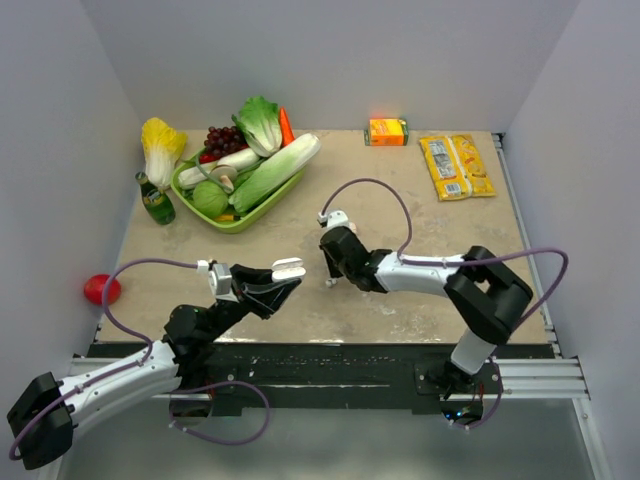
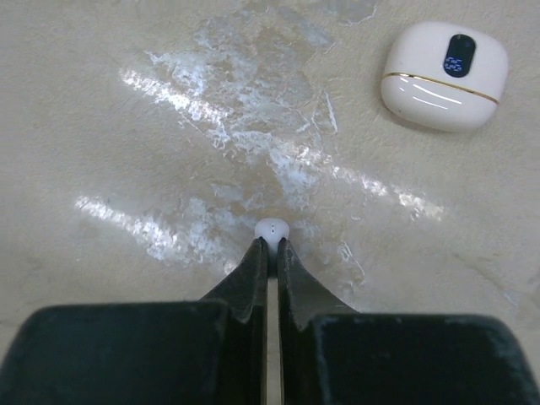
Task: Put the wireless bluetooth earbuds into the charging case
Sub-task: Pick up the earbud from the center of the board.
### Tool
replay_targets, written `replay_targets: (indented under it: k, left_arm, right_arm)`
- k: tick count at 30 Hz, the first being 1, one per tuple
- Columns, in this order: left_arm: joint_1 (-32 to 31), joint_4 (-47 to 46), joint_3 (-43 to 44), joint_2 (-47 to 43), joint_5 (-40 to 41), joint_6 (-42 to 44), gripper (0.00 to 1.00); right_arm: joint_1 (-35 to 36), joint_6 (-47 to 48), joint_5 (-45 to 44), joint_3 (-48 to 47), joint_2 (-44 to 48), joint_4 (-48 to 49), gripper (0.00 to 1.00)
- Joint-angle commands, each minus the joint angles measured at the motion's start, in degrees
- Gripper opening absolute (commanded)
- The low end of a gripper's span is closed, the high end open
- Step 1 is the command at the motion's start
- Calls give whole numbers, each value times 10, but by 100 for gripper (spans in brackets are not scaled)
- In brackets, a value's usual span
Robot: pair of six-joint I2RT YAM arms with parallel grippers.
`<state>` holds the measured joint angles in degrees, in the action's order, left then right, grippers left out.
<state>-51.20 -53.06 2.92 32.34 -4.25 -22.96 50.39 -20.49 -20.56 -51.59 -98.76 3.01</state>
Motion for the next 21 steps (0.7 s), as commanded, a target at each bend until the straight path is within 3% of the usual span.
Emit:
replay_targets:
  k: [1, 5, 10, 13, 19, 21]
  left_arm:
    - [-4, -35, -29, 4, 6, 1, 0]
    - [-4, -42, -27, 7, 13, -1, 0]
    - [-4, -56, -22, 16, 32, -7, 0]
    - [-3, -64, -12, 22, 32, 4, 0]
    - [0, -36, 41, 26, -36, 28, 0]
    - [2, -24, 65, 33, -94, 35, 0]
  right_arm:
    - [0, 23, -3, 9, 141, -17, 0]
    - [6, 76, 100, -3, 270, -125, 0]
    - [108, 141, 70, -35, 409, -236, 0]
    - [155, 156, 100, -62, 455, -276, 0]
    - [164, 194, 204, -63, 560, -303, 0]
    - [165, 201, 237, -64, 572, -312, 0]
